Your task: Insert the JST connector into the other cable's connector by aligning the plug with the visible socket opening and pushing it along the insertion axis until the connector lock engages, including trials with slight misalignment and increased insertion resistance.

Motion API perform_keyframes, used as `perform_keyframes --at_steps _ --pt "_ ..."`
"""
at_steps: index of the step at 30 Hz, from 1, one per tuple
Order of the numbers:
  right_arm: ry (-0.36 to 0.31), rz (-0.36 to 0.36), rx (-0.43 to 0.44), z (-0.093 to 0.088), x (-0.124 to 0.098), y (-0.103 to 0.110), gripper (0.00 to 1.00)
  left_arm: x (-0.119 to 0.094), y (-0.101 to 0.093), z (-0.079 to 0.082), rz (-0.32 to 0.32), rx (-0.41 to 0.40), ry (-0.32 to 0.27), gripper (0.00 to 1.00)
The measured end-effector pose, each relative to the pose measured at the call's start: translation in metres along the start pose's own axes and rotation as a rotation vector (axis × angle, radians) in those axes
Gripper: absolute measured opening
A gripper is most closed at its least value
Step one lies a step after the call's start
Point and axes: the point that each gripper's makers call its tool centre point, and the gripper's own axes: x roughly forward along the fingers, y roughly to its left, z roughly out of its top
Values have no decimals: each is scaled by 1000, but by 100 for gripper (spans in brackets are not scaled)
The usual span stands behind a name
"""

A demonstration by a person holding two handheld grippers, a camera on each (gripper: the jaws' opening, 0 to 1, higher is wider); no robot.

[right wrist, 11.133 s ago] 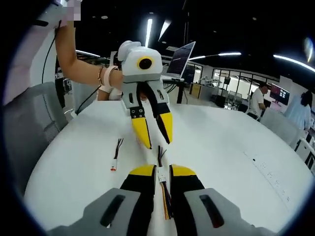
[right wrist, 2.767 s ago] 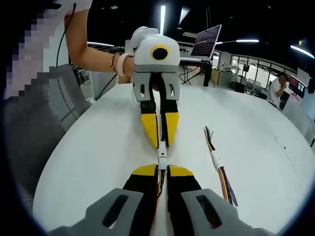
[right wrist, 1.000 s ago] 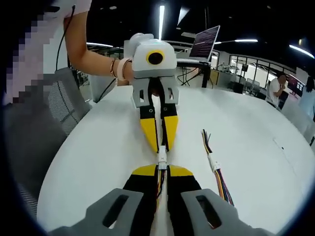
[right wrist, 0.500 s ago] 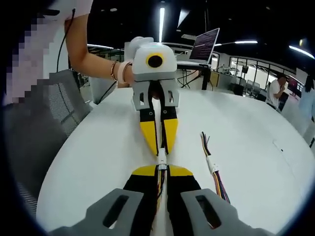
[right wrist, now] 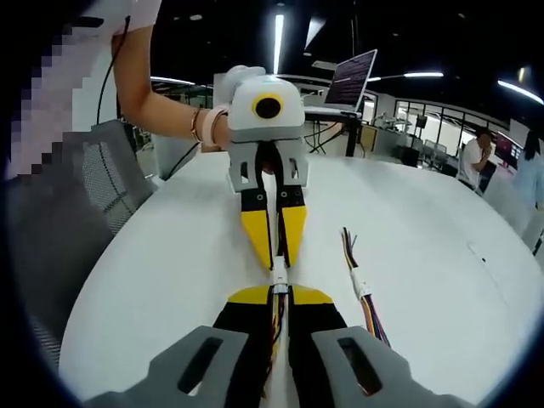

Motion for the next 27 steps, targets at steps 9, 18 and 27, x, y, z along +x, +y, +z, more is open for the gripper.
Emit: perform_keyframes --at_steps 9,18,27 --pt "-15 -19 -1 0 0 -9 2 1 13 -2 6 4 -1 0" --pt "-33 -29 1 -3 2 -17 2 5 24 -9 5 6 0 0" --pt "-99 -33 29 1 -1 -25 2 4 33 -7 6 -25 -59 0"
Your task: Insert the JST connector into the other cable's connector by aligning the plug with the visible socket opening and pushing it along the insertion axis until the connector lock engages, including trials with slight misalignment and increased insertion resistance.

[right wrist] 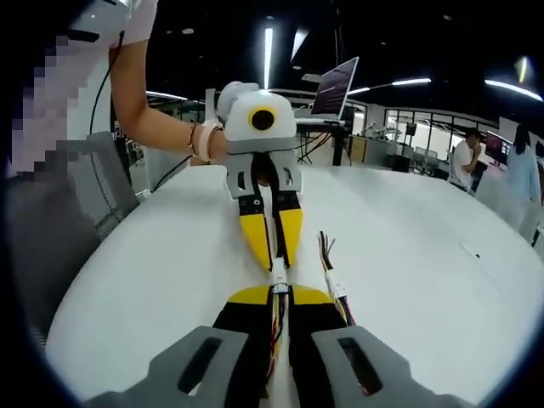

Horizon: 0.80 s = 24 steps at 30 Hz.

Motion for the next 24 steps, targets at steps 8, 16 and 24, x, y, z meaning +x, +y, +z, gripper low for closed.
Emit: perform_keyframes --at_steps 8,16,24 --pt "-15 2 2 -5 2 -3 2 4 3 -5 -11 -2 -28 0" --pt "-22 -14 19 -11 -1 -11 2 10 10 -10 -16 -29 -67 0" --pt "-39 -15 35 -15 2 -12 2 9 6 -9 -25 -47 -78 0"
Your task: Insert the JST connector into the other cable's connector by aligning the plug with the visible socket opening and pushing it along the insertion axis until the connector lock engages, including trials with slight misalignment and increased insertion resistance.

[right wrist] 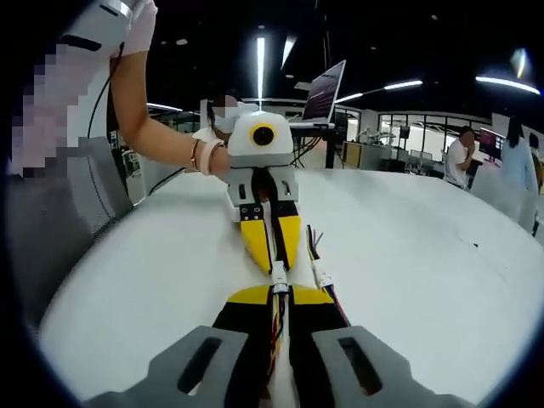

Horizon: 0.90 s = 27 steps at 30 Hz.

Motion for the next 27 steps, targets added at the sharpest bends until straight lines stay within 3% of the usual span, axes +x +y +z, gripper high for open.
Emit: perform_keyframes --at_steps 7,27 --pt "-8 -9 -15 0 0 0 3 3 -2 -4 -14 -18 -5 1" --pt "-25 -21 44 -1 -1 -2 4 4 2 -4 9 -25 3 3"
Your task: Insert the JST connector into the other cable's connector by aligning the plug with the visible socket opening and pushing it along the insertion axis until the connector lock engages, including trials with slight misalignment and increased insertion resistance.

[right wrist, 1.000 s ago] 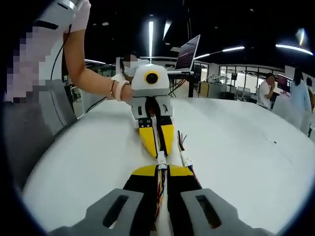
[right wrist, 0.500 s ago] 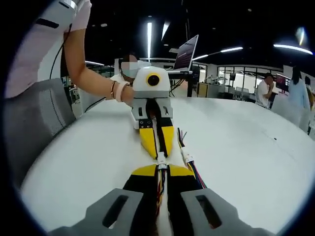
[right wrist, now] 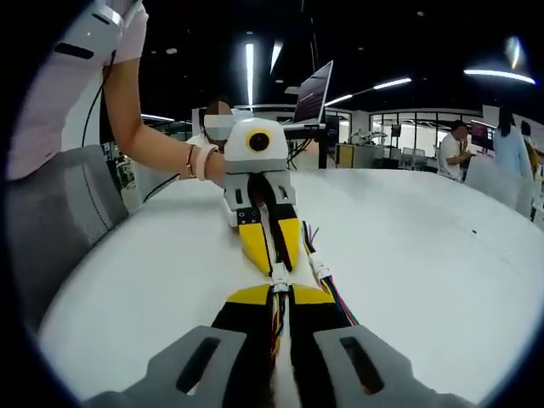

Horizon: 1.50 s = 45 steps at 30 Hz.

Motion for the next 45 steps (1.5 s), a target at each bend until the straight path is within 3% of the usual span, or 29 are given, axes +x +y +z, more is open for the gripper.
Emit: perform_keyframes --at_steps 8,16,27,35,45 --pt "1 -1 32 -4 -2 -6 4 -1 5 -1 23 -32 2 10" --pt "1 -1 49 -7 -4 -10 4 -5 7 -3 39 -40 21 9" --pt "-20 4 43 0 -2 -10 3 -12 2 7 38 -35 18 9" --pt "3 -28 6 7 -12 -7 2 -24 -3 21 51 -19 20 9" --pt "-8 -48 -13 34 -25 8 4 -37 -9 34 89 -15 46 12"
